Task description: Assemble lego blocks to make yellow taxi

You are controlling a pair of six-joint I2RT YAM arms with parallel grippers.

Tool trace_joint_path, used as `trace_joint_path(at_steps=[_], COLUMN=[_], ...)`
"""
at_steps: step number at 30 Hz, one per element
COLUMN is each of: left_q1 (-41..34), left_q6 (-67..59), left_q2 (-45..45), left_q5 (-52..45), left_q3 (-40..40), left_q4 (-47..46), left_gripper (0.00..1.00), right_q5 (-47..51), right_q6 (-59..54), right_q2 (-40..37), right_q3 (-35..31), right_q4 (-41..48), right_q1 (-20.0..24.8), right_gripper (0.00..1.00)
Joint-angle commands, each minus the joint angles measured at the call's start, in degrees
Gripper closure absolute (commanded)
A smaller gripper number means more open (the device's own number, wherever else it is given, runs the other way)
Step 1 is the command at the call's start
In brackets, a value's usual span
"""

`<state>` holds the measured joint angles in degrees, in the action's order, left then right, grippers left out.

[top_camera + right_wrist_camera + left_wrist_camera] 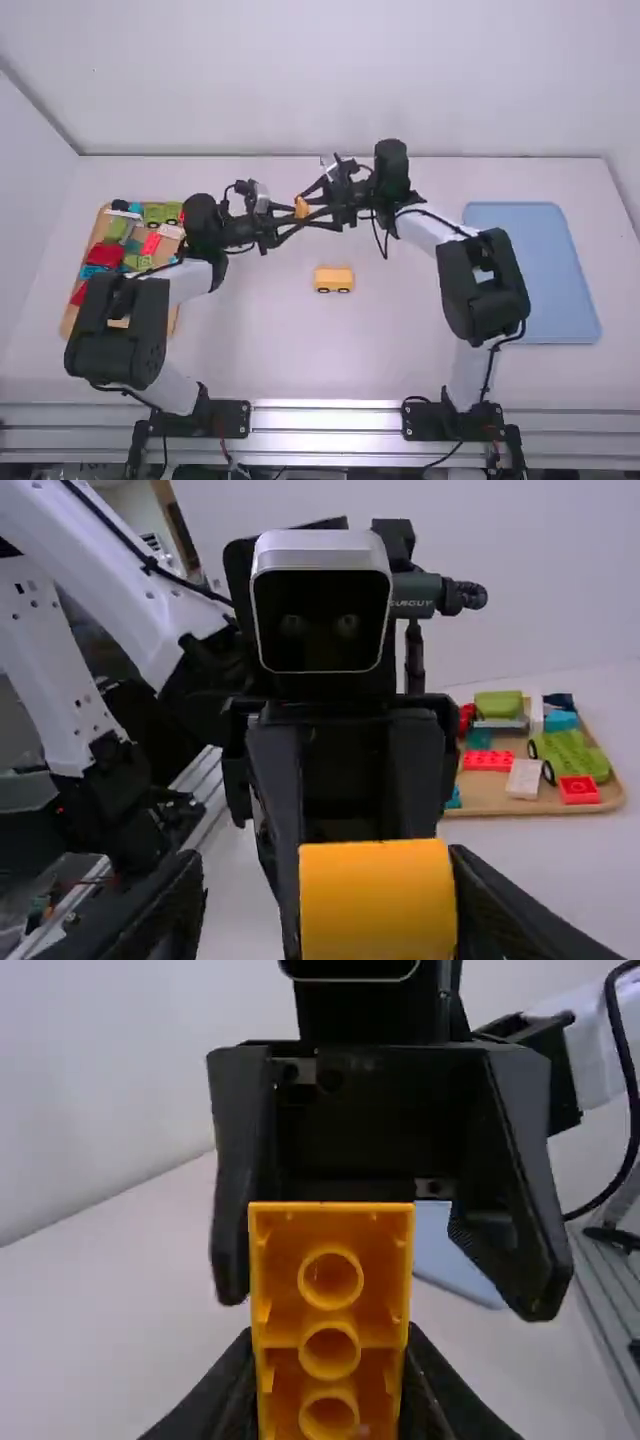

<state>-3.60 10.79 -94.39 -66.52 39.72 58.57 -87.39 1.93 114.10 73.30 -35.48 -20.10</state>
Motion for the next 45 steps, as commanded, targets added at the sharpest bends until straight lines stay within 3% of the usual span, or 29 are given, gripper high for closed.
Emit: trace_joint_path(at_steps=[1, 5, 19, 45], left_q1=[-0.2, -0.2, -0.2, -0.2], left_q6=[0.3, 0.3, 0.4, 0.0], left_q2=[0.4, 0.4, 0.4, 0.4], left_q5=[-1.0, -1.7, -1.6, -1.4], left_q3=[0.1, 0.0, -0.2, -0.2], left_q4=[0.2, 0.3, 3.6, 3.9], left_gripper=[0.98, 0.98, 0.98, 0.98], right_q5=[-1.1, -1.3, -0.9, -1.3], right_q6=[0.0, -0.9, -0.9, -0.9], right_q2=[0.8, 0.8, 0.8, 0.8], right_q3=[0.9, 0.9, 0.9, 0.9], right_q4=[-0.1, -0.1, -0.1, -1.8], right_q1=[-0.7, -0.9, -0.1, 0.5], right_gripper=[0.48, 0.52, 0.49, 0.56])
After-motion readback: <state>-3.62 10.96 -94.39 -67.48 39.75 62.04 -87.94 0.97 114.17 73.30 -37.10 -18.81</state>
